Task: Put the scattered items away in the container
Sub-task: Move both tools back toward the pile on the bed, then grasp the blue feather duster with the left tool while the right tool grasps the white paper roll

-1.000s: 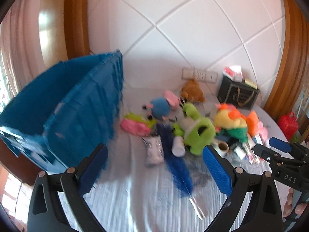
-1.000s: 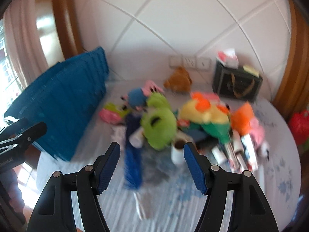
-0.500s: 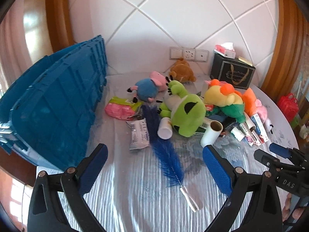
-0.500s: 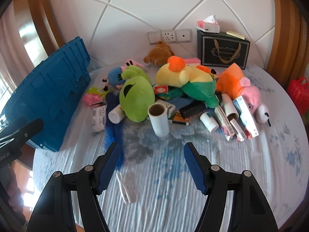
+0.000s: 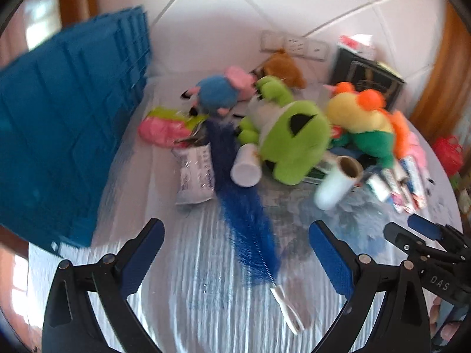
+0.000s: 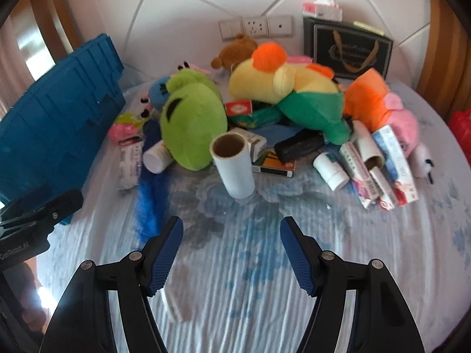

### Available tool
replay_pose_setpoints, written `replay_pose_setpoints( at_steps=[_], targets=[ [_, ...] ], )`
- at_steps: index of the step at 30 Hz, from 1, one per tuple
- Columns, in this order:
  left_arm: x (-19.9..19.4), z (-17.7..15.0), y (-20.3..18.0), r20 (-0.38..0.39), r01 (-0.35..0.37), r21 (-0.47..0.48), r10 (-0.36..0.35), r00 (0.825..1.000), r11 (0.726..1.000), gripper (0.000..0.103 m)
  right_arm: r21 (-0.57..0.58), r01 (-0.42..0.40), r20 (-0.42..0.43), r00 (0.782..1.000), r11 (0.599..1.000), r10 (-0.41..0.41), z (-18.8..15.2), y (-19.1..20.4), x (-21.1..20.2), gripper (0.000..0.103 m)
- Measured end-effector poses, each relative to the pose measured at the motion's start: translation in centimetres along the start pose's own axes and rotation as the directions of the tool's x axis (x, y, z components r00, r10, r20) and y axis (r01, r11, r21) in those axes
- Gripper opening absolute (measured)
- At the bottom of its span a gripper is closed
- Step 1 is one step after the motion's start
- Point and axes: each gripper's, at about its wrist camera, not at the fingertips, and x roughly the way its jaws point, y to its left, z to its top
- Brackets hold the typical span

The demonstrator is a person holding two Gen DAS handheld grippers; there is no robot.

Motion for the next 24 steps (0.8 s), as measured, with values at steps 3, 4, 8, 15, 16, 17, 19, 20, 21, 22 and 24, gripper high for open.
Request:
replay_pose_setpoints(
  at_steps=[3, 4, 8, 15, 16, 17, 19, 20, 21, 22, 24],
  targets=[
    [2.8, -0.6, -0.2, -0.029, -0.032, -0.033, 0.031, 0.999, 0.999, 0.100, -0.040, -0.018, 0.002, 1.000, 0.999, 0.018, 0.3, -0.3, 2.3, 0.068],
    [3.7, -0.7, -0.4, -0.036, -0.043, -0.038, 0.042, 0.998, 0.998, 0.100, -0.049, -0.023, -0.001, 1.000, 0.999, 0.023, 0.4, -0.3, 3.0, 0.068],
    [6.6, -1.2, -1.4, -0.043, -0.077, -0.037, 0.076, 0.996, 0.996, 0.099, -0.079, -0.043, 0.001, 0.999, 0.996, 0.043, 0.9, -0.3, 5.7, 0.066],
    [10.9, -1.3, -2.9, -0.054, -0.115, -0.042, 0.113, 0.992, 0.992, 0.092, -0.091, -0.053, 0.009, 0.998, 0.994, 0.054, 1.6, -0.7, 9.6, 0.060],
    [11.4, -1.3, -3.0, -0.053, -0.121, -0.045, 0.119, 0.991, 0.992, 0.089, -0.090, -0.059, 0.010, 0.998, 0.994, 0.060, 1.7, -0.8, 10.1, 0.058],
    [11.9, -1.4, -3.0, -0.056, -0.128, -0.050, 0.125, 0.991, 0.991, 0.085, -0.092, -0.062, 0.014, 0.998, 0.994, 0.064, 1.7, -0.8, 10.5, 0.057],
    [13.0, -1.5, -2.9, -0.069, -0.134, -0.065, 0.129, 0.989, 0.989, 0.082, -0.106, -0.055, 0.024, 0.998, 0.993, 0.058, 1.7, -0.7, 11.1, 0.055],
    [13.6, -1.6, -2.8, -0.078, -0.132, -0.075, 0.126, 0.989, 0.988, 0.081, -0.110, -0.051, 0.028, 0.998, 0.993, 0.054, 1.7, -0.8, 11.5, 0.055],
    [14.0, -1.7, -2.7, -0.085, -0.129, -0.082, 0.122, 0.989, 0.988, 0.081, -0.110, -0.054, 0.029, 0.998, 0.992, 0.058, 1.7, -0.8, 11.9, 0.055],
    [14.3, -1.8, -2.7, -0.088, -0.131, -0.086, 0.123, 0.989, 0.988, 0.081, -0.108, -0.059, 0.028, 0.998, 0.992, 0.063, 1.7, -0.9, 12.2, 0.054],
    [15.0, -2.0, -2.8, -0.090, -0.135, -0.086, 0.127, 0.988, 0.987, 0.081, -0.110, -0.062, 0.028, 0.997, 0.992, 0.065, 1.7, -0.9, 12.8, 0.051]
  ],
)
